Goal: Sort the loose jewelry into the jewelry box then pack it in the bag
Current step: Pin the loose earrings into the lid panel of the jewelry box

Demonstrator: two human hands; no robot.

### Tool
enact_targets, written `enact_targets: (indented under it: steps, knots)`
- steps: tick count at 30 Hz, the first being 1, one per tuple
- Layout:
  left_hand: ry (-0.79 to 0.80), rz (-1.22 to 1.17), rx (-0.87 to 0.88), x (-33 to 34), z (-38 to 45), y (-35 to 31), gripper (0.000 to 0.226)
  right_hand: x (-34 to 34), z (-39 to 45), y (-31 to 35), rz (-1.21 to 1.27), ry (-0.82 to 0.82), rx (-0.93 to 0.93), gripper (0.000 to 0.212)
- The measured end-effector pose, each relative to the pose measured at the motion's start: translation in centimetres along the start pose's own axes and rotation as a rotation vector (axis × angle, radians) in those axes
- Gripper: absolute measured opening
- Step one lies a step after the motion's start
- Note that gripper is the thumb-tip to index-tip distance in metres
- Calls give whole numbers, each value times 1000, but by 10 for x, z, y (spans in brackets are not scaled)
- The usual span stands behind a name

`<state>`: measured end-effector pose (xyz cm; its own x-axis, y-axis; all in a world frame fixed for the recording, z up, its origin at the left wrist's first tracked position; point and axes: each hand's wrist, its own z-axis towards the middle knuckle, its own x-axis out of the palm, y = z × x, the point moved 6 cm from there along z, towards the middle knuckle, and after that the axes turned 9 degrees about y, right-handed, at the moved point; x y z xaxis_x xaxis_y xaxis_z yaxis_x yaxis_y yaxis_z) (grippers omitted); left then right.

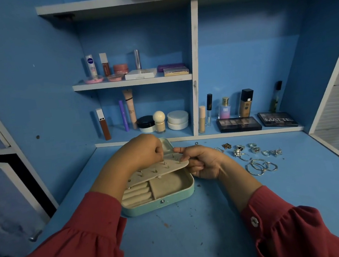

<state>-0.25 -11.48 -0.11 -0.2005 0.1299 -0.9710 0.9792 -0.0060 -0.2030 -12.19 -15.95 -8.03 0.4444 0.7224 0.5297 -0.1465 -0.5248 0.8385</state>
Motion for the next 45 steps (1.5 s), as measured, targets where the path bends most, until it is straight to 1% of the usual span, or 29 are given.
enact_targets:
  steps: [5,8,11,14,22,24,26,27,29,32,33,35,37,38,40,43,45]
  knots:
    - [38,27,15,2,0,-6,9,-1,-1,0,-11,-6,-6,29]
    - [74,84,2,2,2,-10,12,-3,0,0,-5,-20,-18,31]
    - [93,158,-14,4,4,-14,6,-6,0,-1,-2,-42,-28,32]
    - [127,182,-26,5,6,-15,11,-6,-3,0,-27,-76,-36,30]
    - [146,97,-68,5,13,-13,12,-3,-6,2,-64,-65,-35,32]
    - [144,19,-62,5,12,-8,8,-2,-6,2,-44,-56,-36,31]
    - [147,-115,-32,2,9,-1,10,-2,-4,2,8,-23,-46,26]
    - [147,-186,-10,0,6,3,12,1,-4,2,53,21,-51,30]
    - [111,-319,26,-6,-3,14,11,4,-3,2,129,99,-57,47]
    - [-36,-570,39,-15,-20,36,11,4,-2,5,139,116,-91,38]
    - [-110,-664,39,-16,-26,46,12,5,-3,7,136,130,-94,41]
    - [-273,-829,15,-15,-37,68,15,7,-3,7,131,171,-108,53]
    - [-389,-950,-47,-6,-45,91,16,6,-4,8,117,189,-112,60]
    - [-404,-995,-81,1,-47,101,17,6,-4,8,111,195,-118,61]
    - [-356,-1060,-129,15,-50,115,19,6,-3,9,112,203,-135,61]
    - [-226,-1180,-100,28,-50,116,33,8,-3,9,111,181,-151,46]
    - [-213,-1243,-60,31,-51,115,35,10,-4,10,103,136,-150,36]
